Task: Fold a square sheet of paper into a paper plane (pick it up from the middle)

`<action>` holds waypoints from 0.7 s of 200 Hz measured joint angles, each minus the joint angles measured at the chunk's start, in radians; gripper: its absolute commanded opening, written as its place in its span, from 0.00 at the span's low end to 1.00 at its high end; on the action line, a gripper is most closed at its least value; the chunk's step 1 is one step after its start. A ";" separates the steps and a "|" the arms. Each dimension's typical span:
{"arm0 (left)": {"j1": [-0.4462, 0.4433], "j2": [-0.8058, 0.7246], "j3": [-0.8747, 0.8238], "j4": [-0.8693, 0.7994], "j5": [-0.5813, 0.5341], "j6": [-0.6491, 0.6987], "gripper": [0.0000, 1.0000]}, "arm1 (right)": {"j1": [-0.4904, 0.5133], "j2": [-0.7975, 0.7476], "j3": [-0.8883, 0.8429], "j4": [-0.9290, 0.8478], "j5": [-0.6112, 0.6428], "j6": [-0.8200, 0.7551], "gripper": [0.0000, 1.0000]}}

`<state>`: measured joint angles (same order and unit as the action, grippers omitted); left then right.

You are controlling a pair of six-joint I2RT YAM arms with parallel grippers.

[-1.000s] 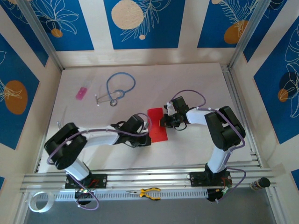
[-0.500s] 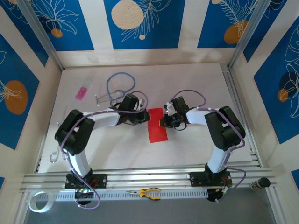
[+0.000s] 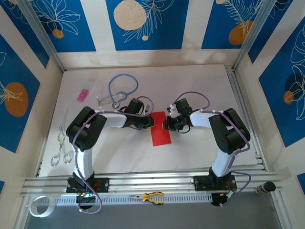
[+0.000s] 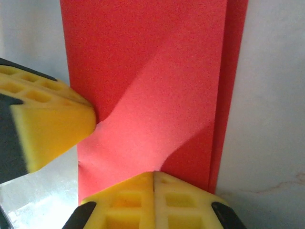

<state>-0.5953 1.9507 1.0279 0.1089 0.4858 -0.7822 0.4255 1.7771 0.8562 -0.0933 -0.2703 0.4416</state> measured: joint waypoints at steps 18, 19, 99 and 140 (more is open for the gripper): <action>0.001 0.005 0.003 -0.005 -0.004 0.008 0.03 | 0.001 0.000 0.000 0.000 0.000 0.000 0.00; 0.001 0.006 0.003 -0.005 -0.004 0.008 0.03 | 0.001 0.000 0.000 0.000 0.000 0.000 0.00; 0.019 0.010 0.116 -0.148 -0.004 0.045 0.07 | 0.001 0.000 0.000 0.000 0.000 0.000 0.00; 0.035 0.059 0.224 -0.176 0.019 0.059 0.07 | 0.001 0.000 0.000 0.000 0.000 0.000 0.00</action>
<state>-0.5606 2.0098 1.2518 -0.0673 0.5053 -0.7231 0.4263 1.7771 0.8562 -0.0933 -0.2699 0.4416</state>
